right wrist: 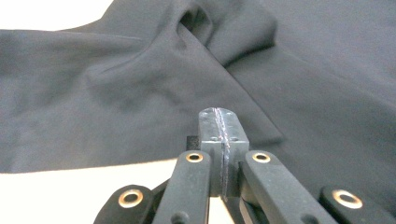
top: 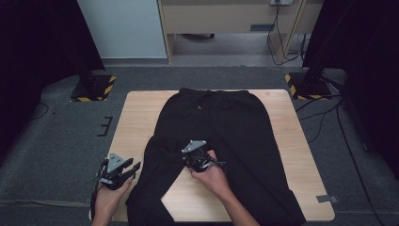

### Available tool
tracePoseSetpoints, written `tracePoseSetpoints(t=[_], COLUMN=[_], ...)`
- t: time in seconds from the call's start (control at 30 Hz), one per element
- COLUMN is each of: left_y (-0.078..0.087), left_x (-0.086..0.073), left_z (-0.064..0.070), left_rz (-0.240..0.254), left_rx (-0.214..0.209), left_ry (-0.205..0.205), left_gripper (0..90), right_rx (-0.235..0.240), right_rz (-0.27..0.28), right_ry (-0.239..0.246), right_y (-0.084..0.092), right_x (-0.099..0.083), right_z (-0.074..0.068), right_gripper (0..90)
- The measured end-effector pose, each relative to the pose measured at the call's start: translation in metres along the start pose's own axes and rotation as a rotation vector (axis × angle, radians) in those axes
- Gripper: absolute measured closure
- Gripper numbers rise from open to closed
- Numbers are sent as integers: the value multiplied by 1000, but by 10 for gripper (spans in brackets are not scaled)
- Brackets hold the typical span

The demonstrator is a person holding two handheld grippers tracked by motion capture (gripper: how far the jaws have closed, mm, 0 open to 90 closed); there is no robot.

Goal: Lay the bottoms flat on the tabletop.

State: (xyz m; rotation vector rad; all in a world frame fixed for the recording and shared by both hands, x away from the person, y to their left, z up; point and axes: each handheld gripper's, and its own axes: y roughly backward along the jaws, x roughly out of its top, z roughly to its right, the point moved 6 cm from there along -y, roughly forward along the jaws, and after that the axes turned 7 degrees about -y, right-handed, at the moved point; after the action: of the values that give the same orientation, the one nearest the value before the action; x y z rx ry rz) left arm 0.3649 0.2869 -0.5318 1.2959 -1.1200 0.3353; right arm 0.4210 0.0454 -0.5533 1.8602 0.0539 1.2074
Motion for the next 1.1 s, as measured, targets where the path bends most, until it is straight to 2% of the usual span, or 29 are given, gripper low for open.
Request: tracePoseSetpoints(t=[0.07, 0.13, 0.2, 0.3, 0.33, 0.37, 0.43, 0.53, 0.57, 0.6, 0.67, 0.73, 0.77, 0.8, 0.83, 0.9, 1.0, 1.1], left_y=[-1, -3, -5, -6, -7, -7, -7, -8, -8, -8, -8, -7, -7, -7, -7, -6, -6, -6], left_x=[-1, -2, -2, -2, -2, -2, -2, -3, -3, -3, -2, -1, 0, 0, 0, 0, 0, 0], left_z=[-2, -2, -2, 0, 0, -1, -1, -1, -1, -1, -1, 0, 1, 1, 1, 0, -2, -1], left_rz=[-5, -13, -20, -29, -29, -30, -29, -30, -30, -27, -22, -20, -18, -17, -16, -14, -18, -21], left_rx=[2, 2, 5, 11, 13, 15, 15, 11, 10, 10, 5, 4, 4, 4, 7, 9, 9, 10], left_ry=[5, 11, 7, -4, -5, -3, 2, 1, 1, 1, 5, 2, 2, -1, -1, 6, 13, 7], left_gripper=[610, 610, 608, 605, 602, 598, 590, 570, 563, 563, 562, 561, 560, 560, 560, 559, 559, 558], right_rx=[-4, -16, 4, 16, 20, 7, -3, -23, -23, 2, 25, 22, 20, 9, 7, 41, 53, 60], right_rz=[24, 25, 34, 50, 57, 58, 57, 41, 31, 30, 24, -1, -9, -11, -8, -3, -8, 36], right_ry=[-6, -18, -29, -33, -32, -30, -27, -10, -7, -3, 5, 22, 29, 37, 38, 26, 42, 21], right_y=[15, 25, 30, 26, 22, 17, 8, -6, -10, -14, -21, -28, -30, -32, -31, -25, -12, 9], right_x=[-5, -11, -13, -9, -6, -3, 1, 7, 8, 9, 10, 9, 9, 9, 10, 11, 7, 2], right_z=[4, 11, 14, 13, 12, 12, 12, 14, 14, 13, 9, 7, 7, 7, 6, 3, 0, 2], right_gripper=[900, 900, 898, 773, 712, 598, 524, 365, 322, 304, 316, 400, 504, 651, 743, 874, 884, 884])
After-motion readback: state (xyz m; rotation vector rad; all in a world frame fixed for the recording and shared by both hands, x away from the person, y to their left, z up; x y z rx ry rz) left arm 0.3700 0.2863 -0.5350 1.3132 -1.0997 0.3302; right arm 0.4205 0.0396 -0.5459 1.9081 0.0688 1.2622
